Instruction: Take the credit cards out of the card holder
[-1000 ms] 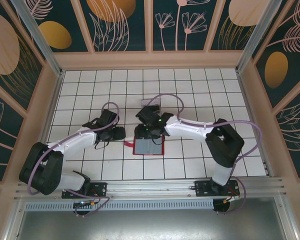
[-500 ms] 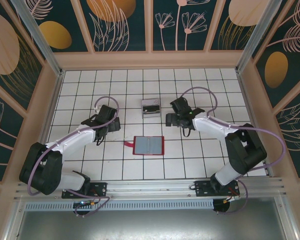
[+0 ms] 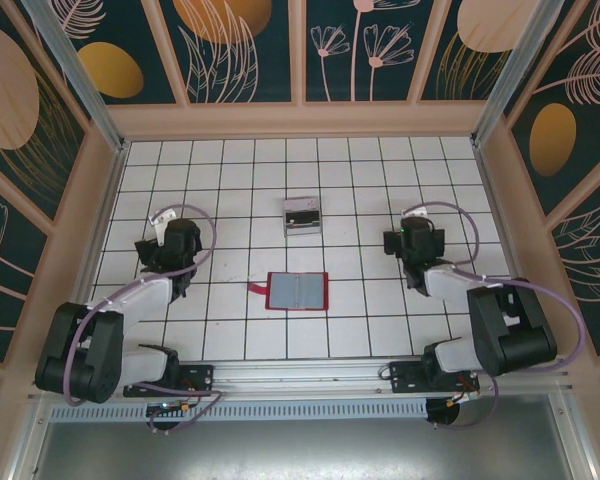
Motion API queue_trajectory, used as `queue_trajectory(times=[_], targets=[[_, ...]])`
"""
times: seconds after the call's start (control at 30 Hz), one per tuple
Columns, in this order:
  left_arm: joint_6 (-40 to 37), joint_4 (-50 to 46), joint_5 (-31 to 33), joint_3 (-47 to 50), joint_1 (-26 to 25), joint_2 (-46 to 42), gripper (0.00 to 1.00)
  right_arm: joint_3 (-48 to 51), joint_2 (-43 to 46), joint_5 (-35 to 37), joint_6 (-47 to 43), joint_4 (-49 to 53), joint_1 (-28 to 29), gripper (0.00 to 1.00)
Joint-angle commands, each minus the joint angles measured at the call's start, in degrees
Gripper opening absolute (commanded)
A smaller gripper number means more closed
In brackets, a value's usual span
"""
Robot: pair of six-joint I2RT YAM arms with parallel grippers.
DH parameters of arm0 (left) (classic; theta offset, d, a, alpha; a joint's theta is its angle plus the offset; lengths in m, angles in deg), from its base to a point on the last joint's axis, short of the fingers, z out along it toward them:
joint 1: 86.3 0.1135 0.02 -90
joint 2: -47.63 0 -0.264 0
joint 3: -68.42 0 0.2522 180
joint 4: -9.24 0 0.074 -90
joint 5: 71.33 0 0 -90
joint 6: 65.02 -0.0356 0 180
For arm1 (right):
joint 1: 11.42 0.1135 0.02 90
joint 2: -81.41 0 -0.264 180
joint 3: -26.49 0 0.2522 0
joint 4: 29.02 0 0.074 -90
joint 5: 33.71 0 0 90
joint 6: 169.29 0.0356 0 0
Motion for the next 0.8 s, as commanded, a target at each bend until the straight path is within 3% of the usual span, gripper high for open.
queue_trajectory(times=[0.0,0.2,0.4,0.53,0.77], targets=[[-7.5,20.9,-2.3,5.2,1.2,0.3,0.99,6.6,3.2,-7.9,-1.5,-21.6,-4.7,0.99],[-13.1,37.0,-7.3,8.9,4.3,3.2,0.99,14.9,5.4,-19.2,2.0,-38.3,-10.6,0.99],[-9.2,54.7,-25.7,14.6,12.1,5.7,0.99,13.4,0.9,-24.9,1.1,-42.3,-12.2,0.99],[-8.6,56.5,-31.0,13.0,14.0,11.1,0.98,12.3,-4.9,-26.2,1.1,-46.6,-12.9,0.99],[-10.0,54.7,-33.7,11.2,14.0,13.6,0.99,11.6,-10.0,-27.4,3.6,-49.4,-15.3,0.99]])
